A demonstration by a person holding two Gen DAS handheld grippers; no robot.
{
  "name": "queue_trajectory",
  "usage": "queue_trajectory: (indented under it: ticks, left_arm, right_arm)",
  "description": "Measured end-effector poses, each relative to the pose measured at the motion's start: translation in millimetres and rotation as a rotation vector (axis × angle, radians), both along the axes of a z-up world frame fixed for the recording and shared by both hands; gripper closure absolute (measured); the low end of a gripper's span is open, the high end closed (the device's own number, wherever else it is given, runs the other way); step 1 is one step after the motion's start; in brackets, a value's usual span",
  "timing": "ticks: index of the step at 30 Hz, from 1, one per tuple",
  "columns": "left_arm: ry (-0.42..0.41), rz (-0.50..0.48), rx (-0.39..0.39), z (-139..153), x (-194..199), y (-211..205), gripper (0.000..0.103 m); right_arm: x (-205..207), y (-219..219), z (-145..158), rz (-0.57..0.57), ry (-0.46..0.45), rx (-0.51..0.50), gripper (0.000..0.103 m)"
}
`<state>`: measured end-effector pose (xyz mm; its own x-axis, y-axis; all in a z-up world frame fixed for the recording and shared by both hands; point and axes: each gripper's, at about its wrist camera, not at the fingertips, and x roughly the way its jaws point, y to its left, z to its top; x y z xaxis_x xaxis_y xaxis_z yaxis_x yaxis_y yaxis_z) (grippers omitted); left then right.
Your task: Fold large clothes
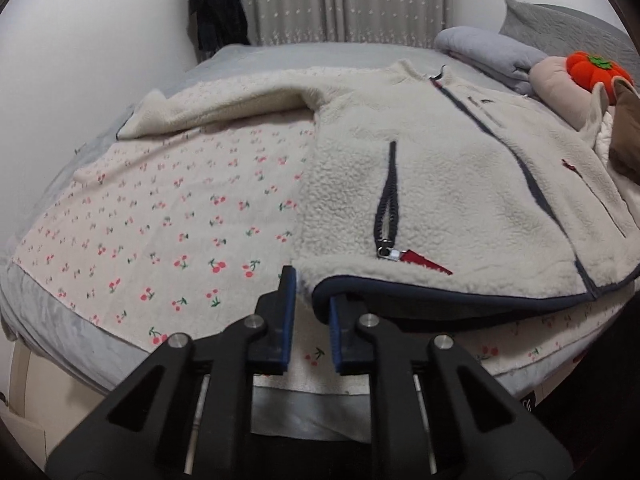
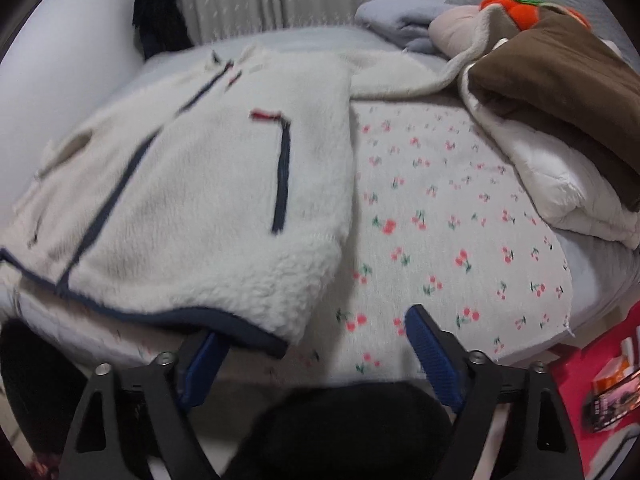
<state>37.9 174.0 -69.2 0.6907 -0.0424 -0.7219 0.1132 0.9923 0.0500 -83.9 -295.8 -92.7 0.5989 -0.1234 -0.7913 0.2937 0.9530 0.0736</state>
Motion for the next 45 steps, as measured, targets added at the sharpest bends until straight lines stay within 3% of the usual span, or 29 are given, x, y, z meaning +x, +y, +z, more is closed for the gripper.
queue_trajectory:
  ticks: [5,8,10,11,12,14,15,20,22,24,26,30,34,36,38,39,40,45]
  left_arm:
    - [0.112,0.056,0.001,-23.7,14.8,11.1,0.059]
    - [0.164,0.061,-0.034,-34.3,19.8,18.3,0.058]
    - [0.144,0.045,-0.061,-30.3,19.9,18.9,0.067]
    - [0.132,0.022,-0.069,-28.3,17.6,16.1,0.084]
    - [0.113,-0.019,-0.076,-24.5,15.5,11.0,0.090]
    - [0.067,-0.026,-0.023,-16.6,9.7,0.7,0.093]
    - [0.047,-0.026,-0.010,-11.4,6.8,-1.9,0.093]
    - [-0.088,0.032,-0.078,40.4,-29.1,11.8,0.094]
    - [-0.107,0.043,-0.079,53.0,-41.7,15.3,0.094]
    - [-0.098,0.053,-0.057,56.2,-49.0,16.8,0.094]
    - [-0.037,0.064,-0.055,47.8,-53.2,22.1,0.094]
    - [0.137,0.061,-0.064,2.5,-53.6,25.2,0.094]
    - [0.215,0.038,-0.013,-19.7,-49.3,15.4,0.093]
    - [0.218,0.015,-0.013,-14.1,-49.7,16.2,0.087]
    - [0.200,-0.007,-0.008,-4.8,-54.4,18.8,0.060]
    - [0.181,-0.009,-0.019,2.0,-58.3,23.1,0.051]
    - [0.157,-0.006,-0.044,10.1,-61.8,29.8,0.037]
    - [0.084,0.056,-0.171,38.8,-64.8,65.6,0.020]
  right_arm:
    - [11.2,-1.5,-18.0,-0.052,0.037,0.014,0.039]
    - [15.2,3.2,-15.8,-0.042,0.025,-0.009,0.046]
    - [20.3,3.9,-12.8,-0.041,0.006,-0.007,0.052]
    - [23.6,3.2,-11.1,-0.042,-0.003,0.002,0.057]
    - [26.6,2.3,-10.7,-0.039,-0.008,0.015,0.061]
    - [31.8,2.3,-8.3,-0.029,-0.015,0.043,0.083]
    - [33.8,3.7,-5.0,-0.037,-0.013,0.024,0.088]
    - [13.0,13.4,37.8,-0.059,-0.123,-0.066,0.095]
    - [7.5,17.2,50.4,-0.057,-0.138,-0.088,0.095]
    - [2.2,22.4,57.4,-0.049,-0.124,-0.104,0.095]
    - [-3.2,25.8,54.3,-0.044,-0.089,-0.110,0.095]
    - [-6.6,20.3,23.1,-0.042,0.025,-0.078,0.095]
    - [-6.3,14.3,4.5,-0.025,0.080,-0.050,0.093]
    - [-9.1,10.5,12.5,-0.009,0.077,-0.043,0.081]
    - [-16.0,6.8,22.8,-0.043,0.088,-0.089,0.044]
    - [-18.6,4.8,28.0,-0.052,0.084,-0.099,0.037]
    - [-21.5,2.5,34.1,-0.051,0.078,-0.094,0.034]
    - [-27.6,5.4,51.8,-0.015,0.088,-0.028,0.033]
